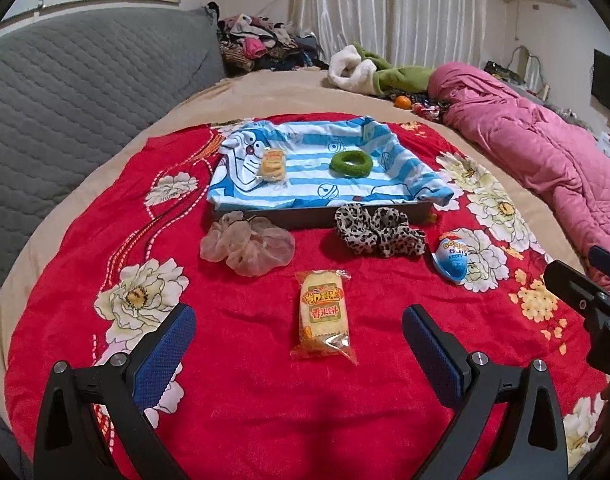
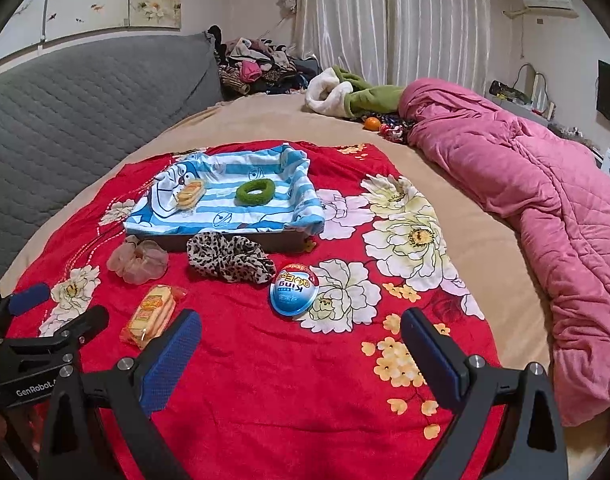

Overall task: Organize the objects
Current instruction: 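Move left tool toward yellow rice-cake pack while right tool approaches blue King Egg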

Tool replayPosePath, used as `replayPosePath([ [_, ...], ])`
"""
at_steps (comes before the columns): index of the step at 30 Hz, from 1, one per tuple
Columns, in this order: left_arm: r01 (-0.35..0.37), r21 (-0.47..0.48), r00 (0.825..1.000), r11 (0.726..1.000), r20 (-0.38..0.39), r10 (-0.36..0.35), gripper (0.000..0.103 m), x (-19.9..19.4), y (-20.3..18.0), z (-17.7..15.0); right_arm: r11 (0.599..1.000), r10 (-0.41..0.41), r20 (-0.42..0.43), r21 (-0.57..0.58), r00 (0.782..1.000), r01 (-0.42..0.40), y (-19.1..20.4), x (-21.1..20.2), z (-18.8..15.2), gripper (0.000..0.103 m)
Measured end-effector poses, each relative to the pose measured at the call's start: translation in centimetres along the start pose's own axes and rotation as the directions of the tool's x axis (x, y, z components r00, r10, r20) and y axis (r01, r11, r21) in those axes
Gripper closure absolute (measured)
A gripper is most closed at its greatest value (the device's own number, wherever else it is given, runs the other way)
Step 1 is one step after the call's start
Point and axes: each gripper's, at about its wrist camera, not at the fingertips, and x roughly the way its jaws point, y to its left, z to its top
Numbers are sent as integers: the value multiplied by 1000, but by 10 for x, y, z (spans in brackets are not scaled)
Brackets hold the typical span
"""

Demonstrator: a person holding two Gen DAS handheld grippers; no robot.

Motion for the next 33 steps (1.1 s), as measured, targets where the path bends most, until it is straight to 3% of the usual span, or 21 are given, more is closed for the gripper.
replayPosePath([
  [33, -45, 10, 995, 999, -85, 46, 0, 81, -4, -12, 1000, -9, -91, -4, 996, 9, -1, 87, -8, 3],
])
